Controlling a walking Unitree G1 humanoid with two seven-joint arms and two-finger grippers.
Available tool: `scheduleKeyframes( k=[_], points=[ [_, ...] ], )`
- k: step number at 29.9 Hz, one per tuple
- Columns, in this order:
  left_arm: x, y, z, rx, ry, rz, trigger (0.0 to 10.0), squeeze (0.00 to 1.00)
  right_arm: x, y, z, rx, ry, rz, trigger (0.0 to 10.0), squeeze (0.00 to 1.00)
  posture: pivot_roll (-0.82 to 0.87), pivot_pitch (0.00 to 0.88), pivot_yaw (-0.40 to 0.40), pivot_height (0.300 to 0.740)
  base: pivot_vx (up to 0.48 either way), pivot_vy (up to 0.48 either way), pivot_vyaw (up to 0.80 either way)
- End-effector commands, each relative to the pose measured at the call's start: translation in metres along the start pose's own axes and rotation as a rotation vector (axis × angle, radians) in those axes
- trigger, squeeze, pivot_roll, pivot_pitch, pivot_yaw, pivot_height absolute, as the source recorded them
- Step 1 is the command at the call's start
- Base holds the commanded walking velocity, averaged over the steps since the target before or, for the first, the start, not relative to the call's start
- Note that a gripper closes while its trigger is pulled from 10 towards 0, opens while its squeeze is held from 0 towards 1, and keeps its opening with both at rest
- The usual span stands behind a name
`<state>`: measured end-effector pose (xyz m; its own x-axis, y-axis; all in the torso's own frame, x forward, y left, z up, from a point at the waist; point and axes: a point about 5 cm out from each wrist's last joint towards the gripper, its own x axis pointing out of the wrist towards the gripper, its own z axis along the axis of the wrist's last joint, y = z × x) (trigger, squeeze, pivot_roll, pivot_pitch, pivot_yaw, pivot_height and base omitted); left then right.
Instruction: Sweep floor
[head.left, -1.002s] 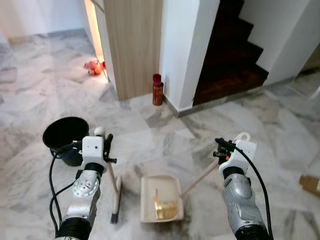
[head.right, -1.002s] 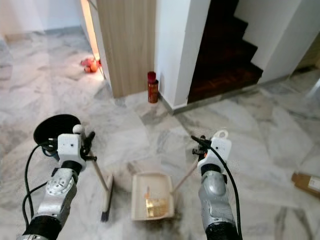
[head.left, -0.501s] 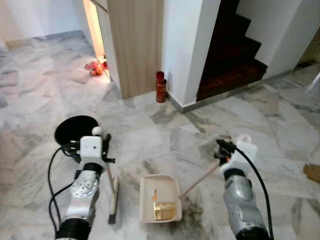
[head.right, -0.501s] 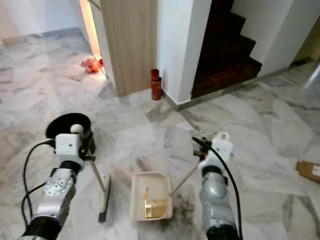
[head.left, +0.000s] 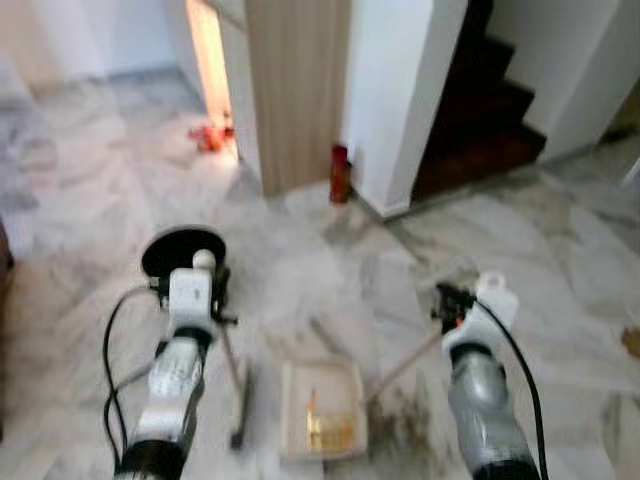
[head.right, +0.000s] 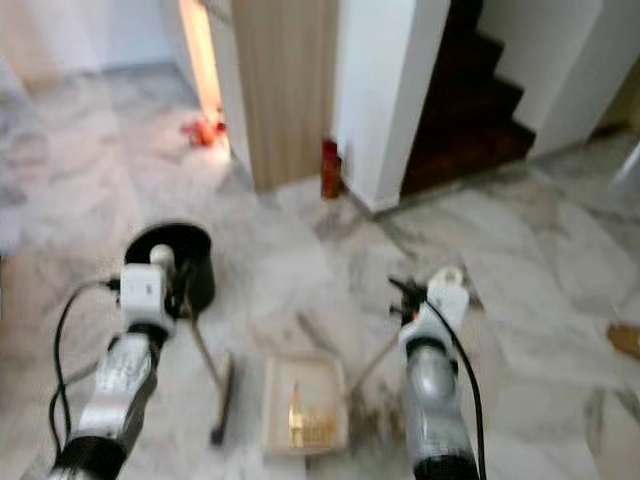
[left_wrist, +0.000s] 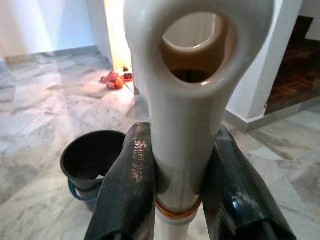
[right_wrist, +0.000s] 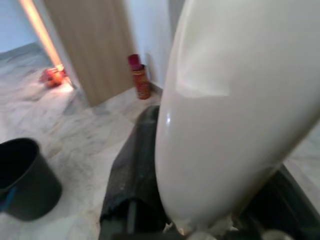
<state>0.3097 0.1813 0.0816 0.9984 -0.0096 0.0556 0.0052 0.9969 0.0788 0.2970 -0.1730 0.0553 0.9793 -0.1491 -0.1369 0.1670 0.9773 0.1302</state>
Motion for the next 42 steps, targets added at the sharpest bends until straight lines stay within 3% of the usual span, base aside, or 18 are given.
scheduleKeyframes(
  k=[1,13,22,42],
  points=[
    [0.0053,-0.0015,0.0123,0.020,-0.052,-0.012,10.0,0.00,0.0044,0.0000,0.0132,0.018,-0.056,0.000,10.0,0.00,-0.03,0.000,-0.027,0.740,0.000,0.000,0.00],
    [0.0063,-0.0038,0.0111,0.024,-0.036,-0.018,10.0,0.00,0.0041,-0.0018,0.0124,0.021,-0.053,-0.003,10.0,0.00,-0.03,0.000,-0.025,0.740,0.000,0.000,0.00],
    [0.0075,-0.0025,0.0113,0.030,-0.031,-0.012,10.0,0.00,0.0045,-0.0005,0.0126,0.007,-0.055,0.008,10.0,0.00,-0.03,0.000,-0.025,0.740,0.375,0.000,0.00],
    [0.0066,0.0010,0.0105,0.038,-0.022,0.008,10.0,0.00,0.0033,0.0036,0.0109,0.006,-0.049,0.036,10.0,0.00,-0.02,0.000,-0.025,0.740,0.396,0.000,0.57]
  ],
)
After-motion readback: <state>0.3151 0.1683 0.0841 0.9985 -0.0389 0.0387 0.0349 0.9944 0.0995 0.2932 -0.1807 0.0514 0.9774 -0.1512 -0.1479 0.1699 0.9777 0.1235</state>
